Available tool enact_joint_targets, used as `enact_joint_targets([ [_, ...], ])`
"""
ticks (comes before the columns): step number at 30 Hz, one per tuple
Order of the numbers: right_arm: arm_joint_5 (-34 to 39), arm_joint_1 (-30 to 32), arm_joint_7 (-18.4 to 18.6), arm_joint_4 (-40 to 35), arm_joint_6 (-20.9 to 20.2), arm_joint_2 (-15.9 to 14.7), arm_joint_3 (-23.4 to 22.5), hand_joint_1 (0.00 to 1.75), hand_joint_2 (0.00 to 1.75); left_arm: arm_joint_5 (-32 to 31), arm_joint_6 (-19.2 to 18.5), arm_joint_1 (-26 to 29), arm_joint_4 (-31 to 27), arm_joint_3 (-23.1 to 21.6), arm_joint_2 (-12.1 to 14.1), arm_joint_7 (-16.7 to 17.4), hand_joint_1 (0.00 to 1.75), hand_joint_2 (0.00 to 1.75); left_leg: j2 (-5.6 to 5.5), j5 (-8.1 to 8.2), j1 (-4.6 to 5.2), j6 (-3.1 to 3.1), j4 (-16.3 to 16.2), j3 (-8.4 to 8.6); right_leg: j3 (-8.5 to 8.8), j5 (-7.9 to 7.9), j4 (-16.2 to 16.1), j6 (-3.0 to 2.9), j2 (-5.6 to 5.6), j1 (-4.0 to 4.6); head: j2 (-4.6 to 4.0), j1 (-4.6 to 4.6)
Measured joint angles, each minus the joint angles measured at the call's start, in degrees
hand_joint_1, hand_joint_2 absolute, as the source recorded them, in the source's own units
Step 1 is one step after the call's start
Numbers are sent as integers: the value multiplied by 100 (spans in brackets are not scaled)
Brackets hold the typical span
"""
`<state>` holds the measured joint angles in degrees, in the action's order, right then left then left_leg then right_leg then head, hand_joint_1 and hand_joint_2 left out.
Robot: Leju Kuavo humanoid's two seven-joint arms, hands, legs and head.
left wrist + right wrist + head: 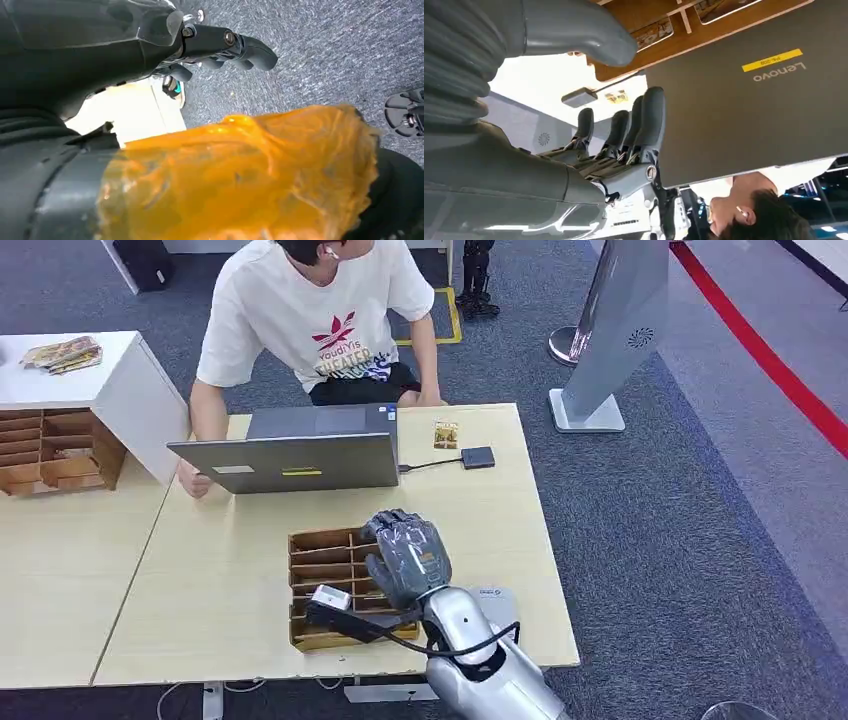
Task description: Pass the card to the sensor for recognition and then transmit it.
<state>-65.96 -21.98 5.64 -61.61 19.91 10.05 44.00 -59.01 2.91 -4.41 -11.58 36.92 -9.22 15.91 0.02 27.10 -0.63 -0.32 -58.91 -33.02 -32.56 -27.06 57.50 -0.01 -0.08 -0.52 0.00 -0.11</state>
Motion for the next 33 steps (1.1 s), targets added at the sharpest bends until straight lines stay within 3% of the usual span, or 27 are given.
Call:
enact_joint_targets([
  [7,2,-124,61,247,4,37,-39,91,175,-44,-7,-19,0,0,-24,4,0,0,0,0,0,0,0,0,0,1,0,-1,0,0,0,0],
  [8,2,-141,70,286,4,44,-50,99,175,-50,-9,-22,0,0,-24,4,0,0,0,0,0,0,0,0,0,1,0,-1,0,0,0,0],
  [33,-4,-368,96,916,31,138,-273,93,175,-68,-35,-74,0,0,-24,9,0,0,0,0,0,0,0,0,0,1,0,-1,0,0,0,0],
])
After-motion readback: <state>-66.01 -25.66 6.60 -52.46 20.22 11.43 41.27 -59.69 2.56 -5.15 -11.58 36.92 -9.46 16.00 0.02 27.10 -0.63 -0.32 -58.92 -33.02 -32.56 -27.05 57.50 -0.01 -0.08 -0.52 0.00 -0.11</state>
